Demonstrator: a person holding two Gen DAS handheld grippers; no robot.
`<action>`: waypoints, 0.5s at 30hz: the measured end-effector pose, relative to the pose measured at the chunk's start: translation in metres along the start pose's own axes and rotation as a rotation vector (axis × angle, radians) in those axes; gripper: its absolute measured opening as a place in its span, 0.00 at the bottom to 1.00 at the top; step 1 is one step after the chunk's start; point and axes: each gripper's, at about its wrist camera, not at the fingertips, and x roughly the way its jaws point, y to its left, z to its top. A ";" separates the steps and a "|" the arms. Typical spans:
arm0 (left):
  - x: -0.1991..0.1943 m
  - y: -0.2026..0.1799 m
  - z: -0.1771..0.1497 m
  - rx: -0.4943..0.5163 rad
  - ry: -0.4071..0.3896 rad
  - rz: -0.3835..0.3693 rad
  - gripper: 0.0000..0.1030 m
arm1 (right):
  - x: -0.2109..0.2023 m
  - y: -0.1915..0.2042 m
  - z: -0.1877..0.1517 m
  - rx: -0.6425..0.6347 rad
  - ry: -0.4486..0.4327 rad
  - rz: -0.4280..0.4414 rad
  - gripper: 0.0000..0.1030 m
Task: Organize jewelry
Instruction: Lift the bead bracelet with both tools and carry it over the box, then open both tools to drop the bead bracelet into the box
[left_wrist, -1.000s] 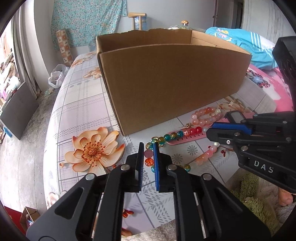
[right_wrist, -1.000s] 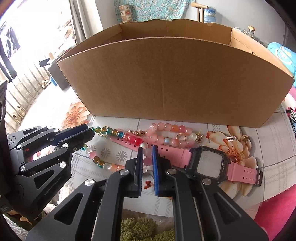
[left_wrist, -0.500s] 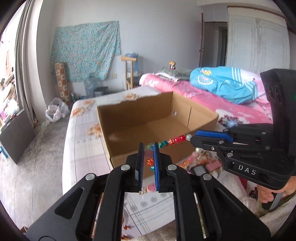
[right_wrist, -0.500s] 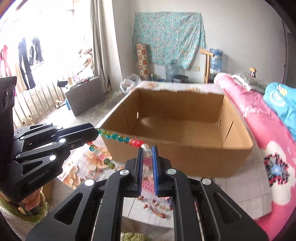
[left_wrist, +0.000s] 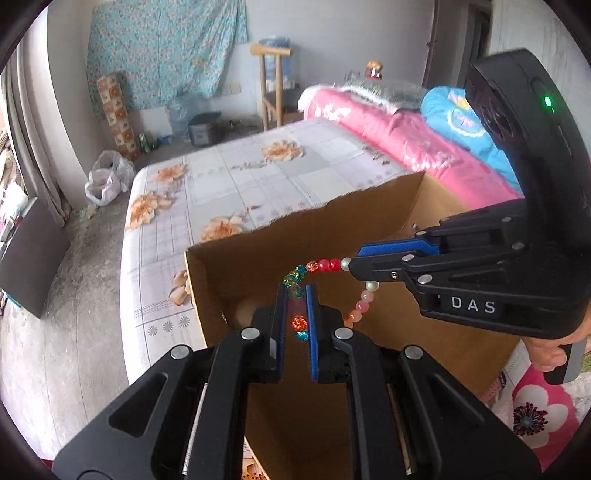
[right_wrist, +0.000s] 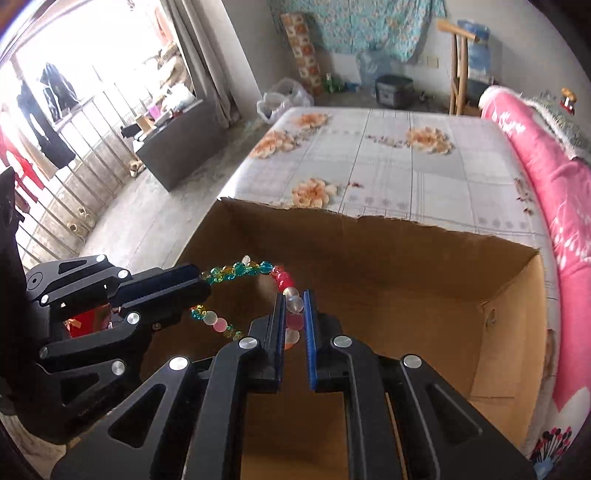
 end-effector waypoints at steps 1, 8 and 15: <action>0.012 0.002 0.003 -0.003 0.036 0.006 0.08 | 0.016 -0.006 0.006 0.022 0.049 0.016 0.09; 0.042 0.008 0.008 0.050 0.144 0.096 0.09 | 0.082 -0.020 0.029 0.121 0.235 0.080 0.10; 0.042 0.008 0.012 0.055 0.134 0.137 0.09 | 0.109 -0.044 0.037 0.247 0.287 0.152 0.11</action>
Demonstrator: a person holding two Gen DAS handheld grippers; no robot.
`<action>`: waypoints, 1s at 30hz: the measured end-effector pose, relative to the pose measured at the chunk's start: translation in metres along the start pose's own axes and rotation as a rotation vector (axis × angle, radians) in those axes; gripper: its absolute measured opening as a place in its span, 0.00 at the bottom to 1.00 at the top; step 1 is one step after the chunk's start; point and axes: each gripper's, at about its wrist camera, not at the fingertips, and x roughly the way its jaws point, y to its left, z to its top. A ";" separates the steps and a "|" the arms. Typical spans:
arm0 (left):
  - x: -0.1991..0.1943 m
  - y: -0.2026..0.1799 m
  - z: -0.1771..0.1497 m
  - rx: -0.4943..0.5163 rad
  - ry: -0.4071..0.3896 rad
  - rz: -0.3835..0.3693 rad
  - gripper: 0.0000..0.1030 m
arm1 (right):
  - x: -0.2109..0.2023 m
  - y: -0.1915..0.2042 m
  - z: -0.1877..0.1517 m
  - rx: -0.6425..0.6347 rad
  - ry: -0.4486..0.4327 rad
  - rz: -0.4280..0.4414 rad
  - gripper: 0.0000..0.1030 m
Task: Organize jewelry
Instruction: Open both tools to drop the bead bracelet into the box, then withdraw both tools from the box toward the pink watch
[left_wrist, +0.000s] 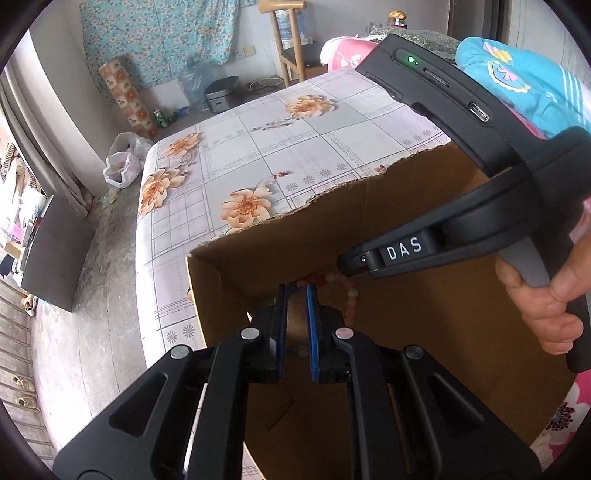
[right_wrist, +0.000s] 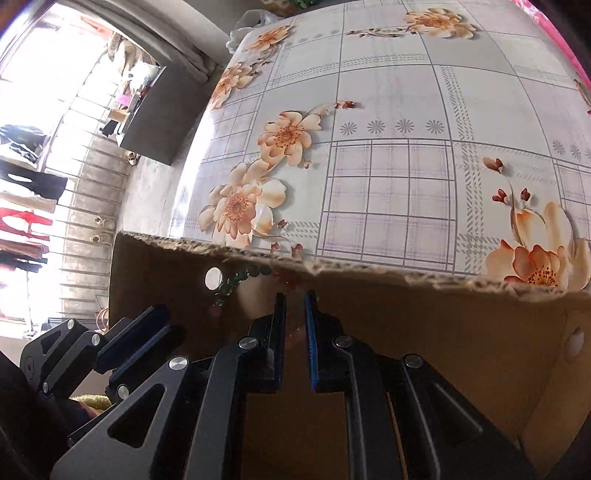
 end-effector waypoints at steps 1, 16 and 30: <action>-0.002 0.001 0.000 -0.004 -0.010 -0.005 0.10 | -0.001 -0.001 0.000 -0.002 -0.011 -0.002 0.11; -0.132 0.020 -0.064 -0.092 -0.364 -0.131 0.35 | -0.165 0.040 -0.106 -0.176 -0.457 -0.072 0.50; -0.127 -0.017 -0.217 -0.228 -0.359 -0.185 0.57 | -0.162 0.014 -0.324 -0.199 -0.671 -0.162 0.60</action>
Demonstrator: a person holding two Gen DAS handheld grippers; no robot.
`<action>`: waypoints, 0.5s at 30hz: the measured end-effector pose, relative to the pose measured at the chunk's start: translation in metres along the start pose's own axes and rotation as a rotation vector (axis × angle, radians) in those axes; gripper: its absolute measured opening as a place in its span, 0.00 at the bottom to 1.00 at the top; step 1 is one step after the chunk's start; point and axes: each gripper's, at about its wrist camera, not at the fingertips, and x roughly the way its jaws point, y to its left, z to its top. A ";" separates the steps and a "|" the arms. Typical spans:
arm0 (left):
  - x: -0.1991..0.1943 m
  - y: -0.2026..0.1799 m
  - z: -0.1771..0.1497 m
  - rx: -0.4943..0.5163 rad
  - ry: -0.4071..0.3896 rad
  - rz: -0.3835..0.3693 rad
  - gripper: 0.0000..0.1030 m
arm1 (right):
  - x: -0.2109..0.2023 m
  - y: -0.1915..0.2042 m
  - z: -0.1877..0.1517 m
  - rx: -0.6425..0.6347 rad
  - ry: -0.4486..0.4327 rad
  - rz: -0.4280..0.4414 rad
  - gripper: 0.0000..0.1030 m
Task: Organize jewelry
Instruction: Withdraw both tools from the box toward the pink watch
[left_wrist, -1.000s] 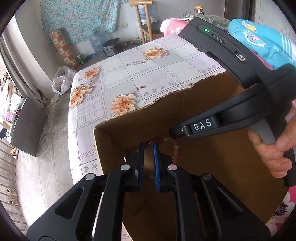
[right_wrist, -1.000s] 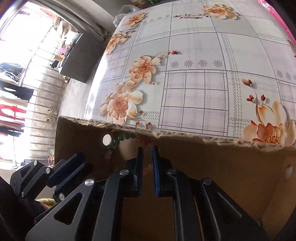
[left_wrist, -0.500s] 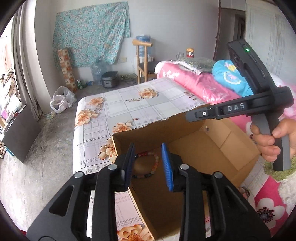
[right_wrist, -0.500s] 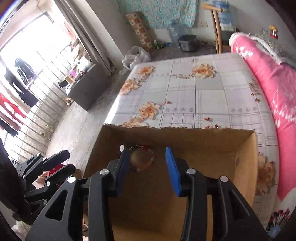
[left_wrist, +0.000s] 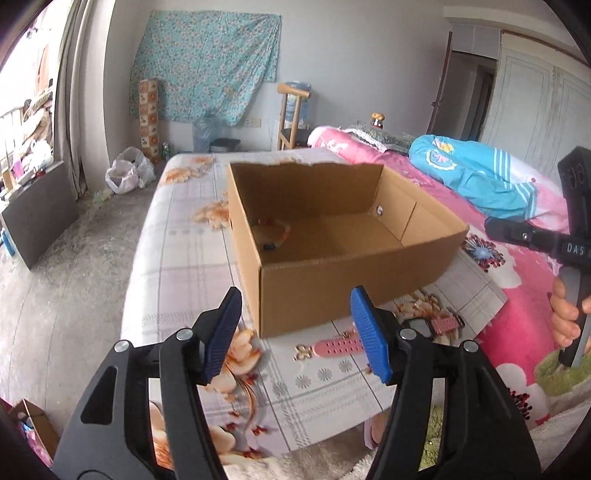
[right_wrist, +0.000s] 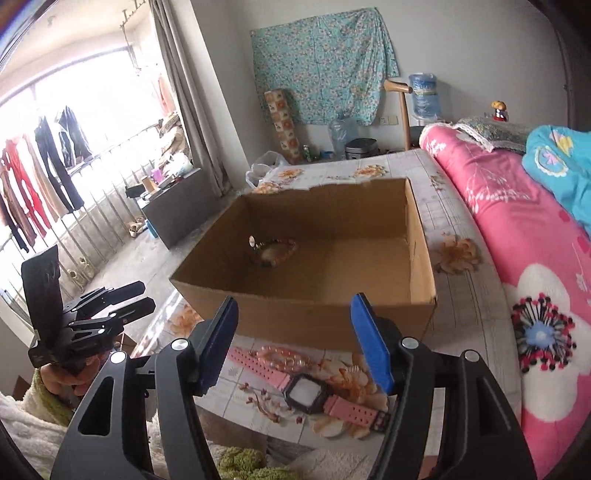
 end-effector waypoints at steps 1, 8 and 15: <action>0.008 -0.003 -0.008 -0.011 0.028 -0.012 0.57 | 0.006 -0.001 -0.013 0.014 0.020 0.000 0.60; 0.060 -0.023 -0.044 0.019 0.183 -0.030 0.55 | 0.050 0.006 -0.066 0.043 0.186 -0.026 0.60; 0.069 -0.035 -0.053 0.073 0.186 -0.040 0.41 | 0.081 0.033 -0.064 -0.193 0.241 -0.107 0.60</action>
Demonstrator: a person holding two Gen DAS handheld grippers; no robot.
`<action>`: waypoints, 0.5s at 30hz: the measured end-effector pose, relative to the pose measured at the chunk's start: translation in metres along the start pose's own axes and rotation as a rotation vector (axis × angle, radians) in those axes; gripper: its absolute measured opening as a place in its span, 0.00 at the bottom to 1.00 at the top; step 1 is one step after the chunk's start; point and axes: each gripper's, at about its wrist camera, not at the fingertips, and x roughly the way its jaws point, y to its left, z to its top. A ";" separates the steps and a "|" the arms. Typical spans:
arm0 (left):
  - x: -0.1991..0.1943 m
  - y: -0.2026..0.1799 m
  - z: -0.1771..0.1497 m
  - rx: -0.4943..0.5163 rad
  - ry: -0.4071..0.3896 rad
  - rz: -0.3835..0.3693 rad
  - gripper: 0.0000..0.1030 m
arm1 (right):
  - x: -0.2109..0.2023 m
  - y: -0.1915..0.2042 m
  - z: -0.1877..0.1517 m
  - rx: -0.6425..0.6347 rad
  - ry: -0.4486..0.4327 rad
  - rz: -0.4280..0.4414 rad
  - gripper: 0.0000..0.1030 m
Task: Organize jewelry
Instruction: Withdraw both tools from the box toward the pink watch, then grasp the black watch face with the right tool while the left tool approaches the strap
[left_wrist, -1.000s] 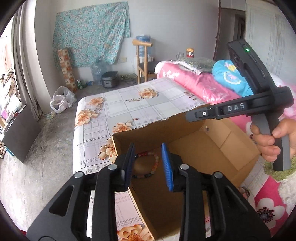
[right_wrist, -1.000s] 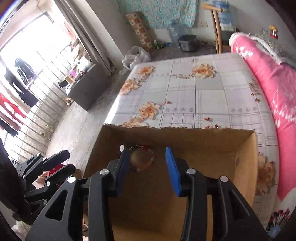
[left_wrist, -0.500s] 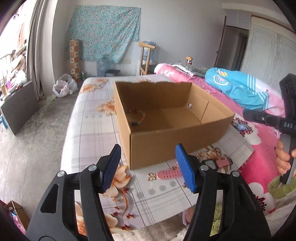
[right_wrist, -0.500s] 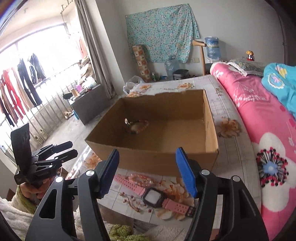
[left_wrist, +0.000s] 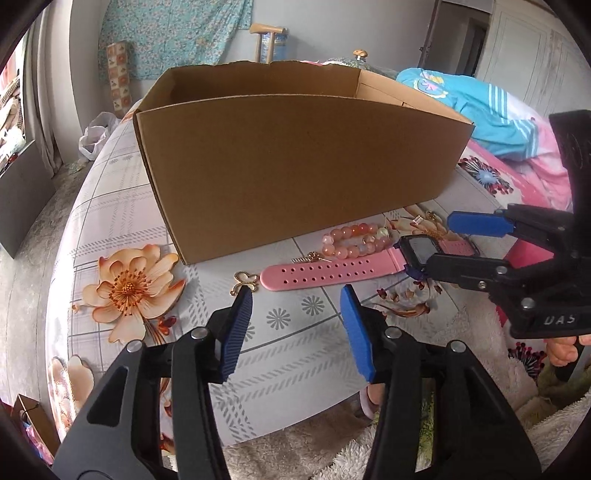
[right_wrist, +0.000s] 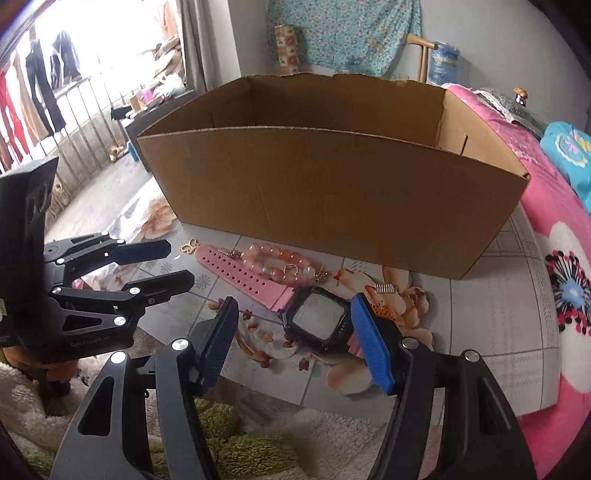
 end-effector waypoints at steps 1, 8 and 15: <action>0.000 0.000 -0.002 0.000 -0.001 -0.008 0.40 | 0.002 0.003 0.003 -0.029 0.010 -0.018 0.60; -0.004 0.000 -0.009 0.005 -0.012 -0.051 0.31 | 0.022 0.007 0.007 -0.179 0.099 -0.073 0.60; 0.000 -0.003 -0.008 0.021 -0.004 -0.069 0.29 | 0.031 0.006 0.009 -0.231 0.144 -0.069 0.52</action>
